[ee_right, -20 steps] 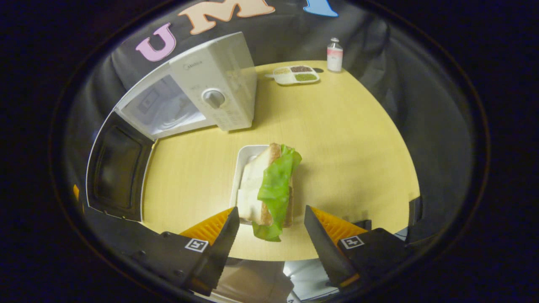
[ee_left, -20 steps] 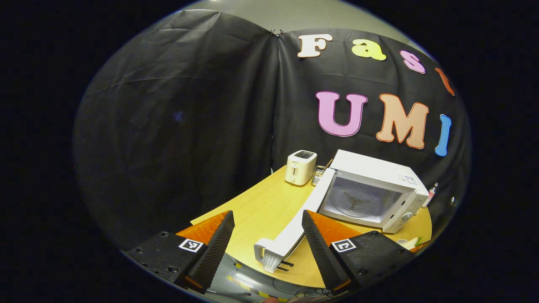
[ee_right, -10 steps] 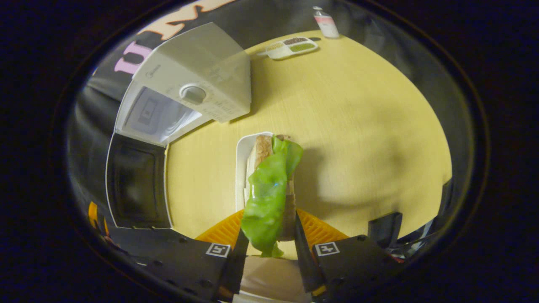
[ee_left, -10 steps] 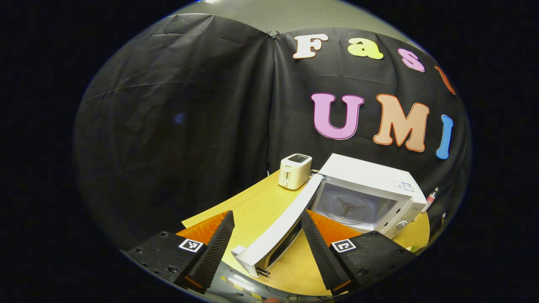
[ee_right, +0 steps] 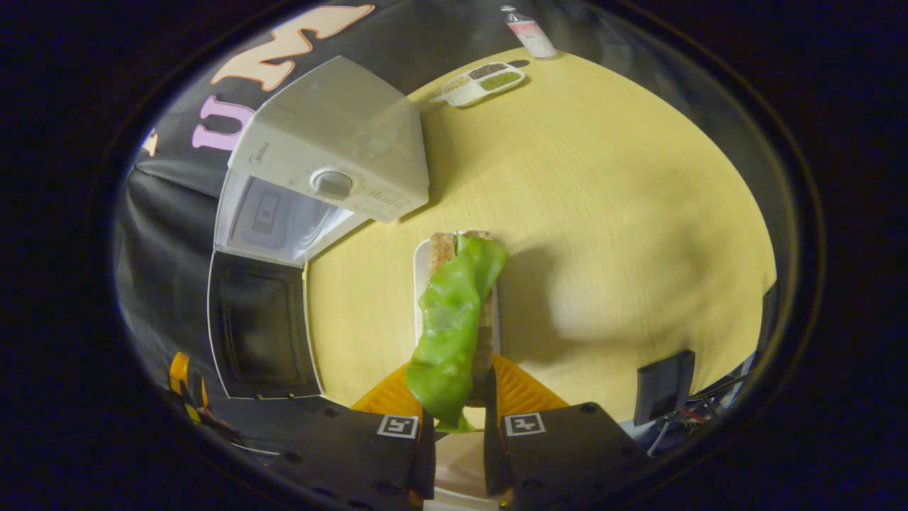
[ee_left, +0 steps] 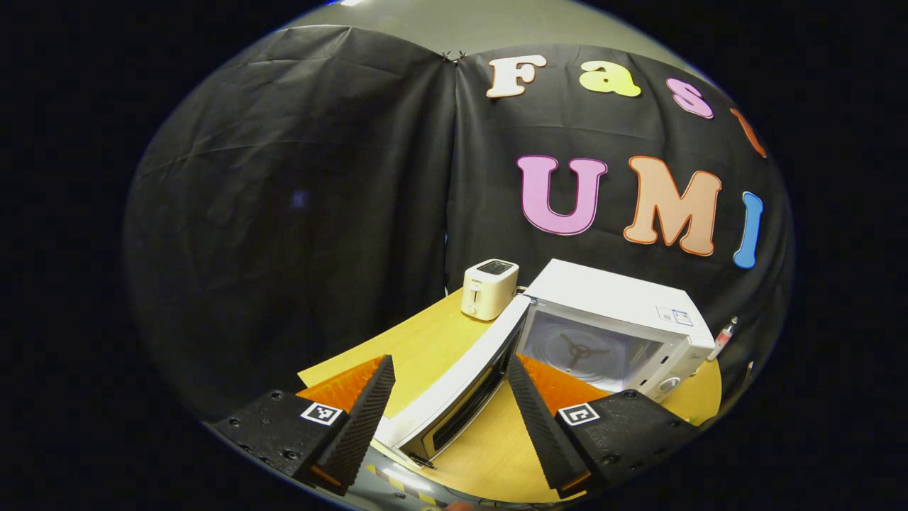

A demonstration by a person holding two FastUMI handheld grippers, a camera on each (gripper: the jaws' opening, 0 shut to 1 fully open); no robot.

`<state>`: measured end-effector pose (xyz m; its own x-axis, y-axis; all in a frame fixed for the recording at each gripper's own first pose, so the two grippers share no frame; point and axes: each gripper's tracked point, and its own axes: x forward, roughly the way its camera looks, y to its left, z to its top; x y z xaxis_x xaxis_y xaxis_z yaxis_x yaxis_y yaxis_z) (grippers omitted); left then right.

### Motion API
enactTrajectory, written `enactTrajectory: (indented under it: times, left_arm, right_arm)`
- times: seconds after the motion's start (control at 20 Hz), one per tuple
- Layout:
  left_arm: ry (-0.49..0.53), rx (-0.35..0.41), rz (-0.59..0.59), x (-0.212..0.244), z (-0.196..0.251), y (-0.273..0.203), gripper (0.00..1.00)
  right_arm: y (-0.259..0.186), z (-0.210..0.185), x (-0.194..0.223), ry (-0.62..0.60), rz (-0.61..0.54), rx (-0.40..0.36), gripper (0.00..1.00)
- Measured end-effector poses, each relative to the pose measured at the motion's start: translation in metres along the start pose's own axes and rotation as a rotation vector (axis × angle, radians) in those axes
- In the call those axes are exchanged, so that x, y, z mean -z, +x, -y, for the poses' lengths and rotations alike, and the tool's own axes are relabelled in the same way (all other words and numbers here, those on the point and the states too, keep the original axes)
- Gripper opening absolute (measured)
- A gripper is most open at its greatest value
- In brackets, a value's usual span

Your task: Open the microwave oven with the left hand, put the food in, and close the microwave oven.

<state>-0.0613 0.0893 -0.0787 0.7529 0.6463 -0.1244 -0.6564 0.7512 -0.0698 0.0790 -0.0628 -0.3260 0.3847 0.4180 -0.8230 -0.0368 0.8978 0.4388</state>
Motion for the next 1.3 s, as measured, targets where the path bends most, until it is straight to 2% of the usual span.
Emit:
enactTrajectory:
  times: [0.05,0.5,1.0,1.3]
  left_arm:
    - [0.010,0.005,-0.001,0.000,0.001,0.001,0.95]
    - [-0.032,0.075,-0.044,0.009,0.000,0.023,0.95]
    - [0.001,0.219,-0.092,0.005,-0.029,0.061,0.95]
    - [0.021,0.276,-0.092,0.001,-0.049,0.082,0.95]
  right_arm:
    - [-0.004,-0.002,-0.001,-0.007,0.009,-0.004,0.30]
    - [-0.028,-0.036,0.000,-0.004,0.080,-0.013,0.30]
    - [-0.011,-0.169,0.017,0.012,0.166,-0.128,0.30]
    - [0.020,-0.249,0.046,0.020,0.149,-0.229,0.29]
